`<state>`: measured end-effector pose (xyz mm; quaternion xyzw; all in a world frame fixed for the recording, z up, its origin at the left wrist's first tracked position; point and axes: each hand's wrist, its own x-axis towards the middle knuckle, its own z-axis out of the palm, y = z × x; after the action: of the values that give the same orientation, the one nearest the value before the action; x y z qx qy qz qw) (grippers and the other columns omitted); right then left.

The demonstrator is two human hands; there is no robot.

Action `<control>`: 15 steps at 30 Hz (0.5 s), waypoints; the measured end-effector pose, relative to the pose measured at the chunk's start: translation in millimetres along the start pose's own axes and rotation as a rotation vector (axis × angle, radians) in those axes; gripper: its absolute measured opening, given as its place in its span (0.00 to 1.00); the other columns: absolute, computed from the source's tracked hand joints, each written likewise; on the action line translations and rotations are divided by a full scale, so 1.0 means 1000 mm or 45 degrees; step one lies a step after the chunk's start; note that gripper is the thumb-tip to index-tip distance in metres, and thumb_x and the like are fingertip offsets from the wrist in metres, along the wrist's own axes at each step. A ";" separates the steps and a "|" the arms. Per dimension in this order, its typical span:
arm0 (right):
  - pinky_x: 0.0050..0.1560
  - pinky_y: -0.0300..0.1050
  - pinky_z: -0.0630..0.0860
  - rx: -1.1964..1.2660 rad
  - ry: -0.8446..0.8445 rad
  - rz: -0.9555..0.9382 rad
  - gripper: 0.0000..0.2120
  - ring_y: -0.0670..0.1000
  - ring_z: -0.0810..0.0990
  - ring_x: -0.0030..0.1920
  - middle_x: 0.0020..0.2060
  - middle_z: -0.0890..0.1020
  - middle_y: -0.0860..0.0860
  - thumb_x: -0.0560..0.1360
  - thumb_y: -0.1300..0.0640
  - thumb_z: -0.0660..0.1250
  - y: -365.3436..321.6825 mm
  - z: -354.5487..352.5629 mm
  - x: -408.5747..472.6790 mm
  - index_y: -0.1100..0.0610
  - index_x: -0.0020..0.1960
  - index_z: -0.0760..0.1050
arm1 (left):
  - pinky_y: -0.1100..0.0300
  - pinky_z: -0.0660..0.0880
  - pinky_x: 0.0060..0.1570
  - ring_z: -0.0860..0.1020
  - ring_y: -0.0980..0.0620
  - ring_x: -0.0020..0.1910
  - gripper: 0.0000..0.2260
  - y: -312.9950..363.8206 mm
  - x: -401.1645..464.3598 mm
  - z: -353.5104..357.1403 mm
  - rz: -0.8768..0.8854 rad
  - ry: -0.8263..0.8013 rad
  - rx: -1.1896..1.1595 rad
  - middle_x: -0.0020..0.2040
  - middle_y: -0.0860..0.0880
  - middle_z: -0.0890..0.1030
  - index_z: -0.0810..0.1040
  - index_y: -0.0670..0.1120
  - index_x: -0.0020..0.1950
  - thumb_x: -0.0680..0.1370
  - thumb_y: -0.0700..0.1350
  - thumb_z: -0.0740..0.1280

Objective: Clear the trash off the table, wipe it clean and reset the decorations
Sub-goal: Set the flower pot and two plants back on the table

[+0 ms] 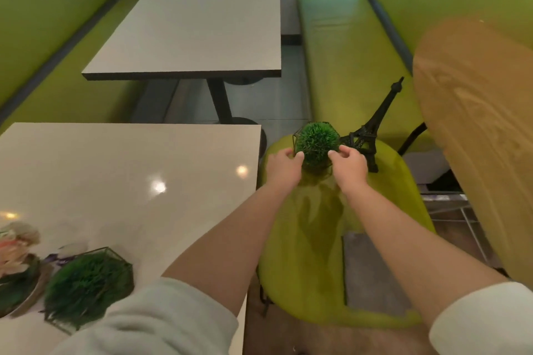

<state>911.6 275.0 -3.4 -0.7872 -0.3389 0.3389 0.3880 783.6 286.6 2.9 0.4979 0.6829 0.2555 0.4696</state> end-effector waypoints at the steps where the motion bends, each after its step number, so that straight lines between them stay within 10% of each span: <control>1: 0.66 0.52 0.71 -0.030 -0.023 0.009 0.24 0.55 0.71 0.66 0.68 0.72 0.54 0.78 0.49 0.65 0.000 0.000 0.007 0.55 0.72 0.69 | 0.49 0.68 0.69 0.71 0.45 0.68 0.23 0.001 0.009 0.004 0.037 0.017 0.045 0.70 0.44 0.71 0.70 0.46 0.73 0.80 0.53 0.63; 6: 0.70 0.52 0.64 -0.102 -0.151 0.009 0.30 0.56 0.64 0.74 0.75 0.63 0.54 0.80 0.47 0.62 0.002 0.004 0.023 0.55 0.78 0.58 | 0.47 0.73 0.64 0.76 0.48 0.61 0.19 0.002 0.036 0.019 0.139 -0.119 -0.017 0.63 0.48 0.78 0.72 0.46 0.69 0.80 0.51 0.64; 15: 0.65 0.51 0.70 0.144 -0.010 -0.007 0.28 0.54 0.70 0.66 0.66 0.69 0.53 0.73 0.51 0.73 0.017 0.014 -0.015 0.55 0.70 0.69 | 0.56 0.75 0.55 0.78 0.51 0.54 0.28 -0.018 0.013 0.005 -0.051 -0.053 -0.185 0.57 0.47 0.80 0.76 0.43 0.64 0.75 0.63 0.65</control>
<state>896.6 260.4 -20.5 -0.7618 -0.3229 0.3594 0.4315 778.8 290.9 -19.0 0.4538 0.6625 0.2844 0.5238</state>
